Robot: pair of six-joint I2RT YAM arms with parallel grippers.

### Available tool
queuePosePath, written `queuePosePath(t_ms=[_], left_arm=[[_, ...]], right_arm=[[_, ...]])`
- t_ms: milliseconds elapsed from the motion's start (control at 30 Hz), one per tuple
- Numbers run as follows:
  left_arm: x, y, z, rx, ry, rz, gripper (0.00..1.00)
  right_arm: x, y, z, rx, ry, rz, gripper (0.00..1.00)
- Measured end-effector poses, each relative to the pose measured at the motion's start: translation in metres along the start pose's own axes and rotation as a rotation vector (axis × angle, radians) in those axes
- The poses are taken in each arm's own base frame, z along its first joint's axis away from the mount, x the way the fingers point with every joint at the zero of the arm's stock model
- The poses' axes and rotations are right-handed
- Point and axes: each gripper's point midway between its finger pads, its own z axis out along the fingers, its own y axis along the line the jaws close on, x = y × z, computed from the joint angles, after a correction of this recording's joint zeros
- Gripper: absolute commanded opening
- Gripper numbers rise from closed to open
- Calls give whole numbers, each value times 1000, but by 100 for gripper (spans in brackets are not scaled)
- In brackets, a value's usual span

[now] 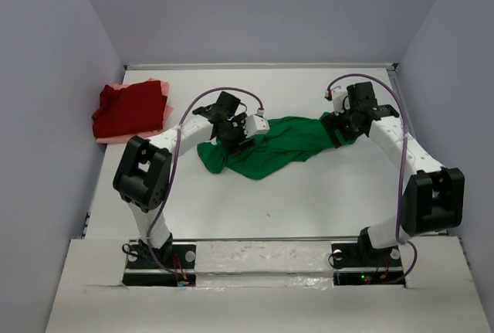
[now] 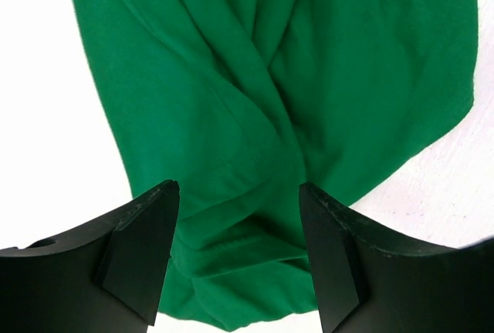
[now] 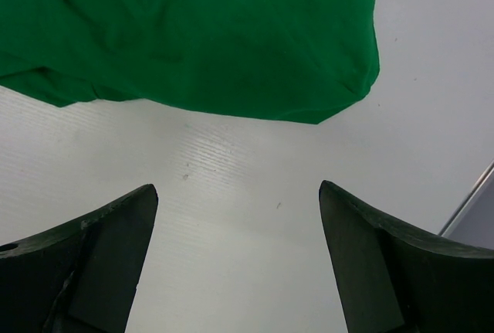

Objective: Fold and stack the t-shirts
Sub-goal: Flatten out the crumpled T-shirt at the center of the board.

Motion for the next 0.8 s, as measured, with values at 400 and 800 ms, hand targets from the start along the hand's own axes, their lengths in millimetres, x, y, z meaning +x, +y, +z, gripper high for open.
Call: queuePosePath(t_ms=[400,800], left_arm=[[3,-13,15,45,29,29,55],[0,-1,18,-21,34,18,0]], right_arm=[[4,-1,1,7,11,0,90],[5,-2,2,14,16,0,90]])
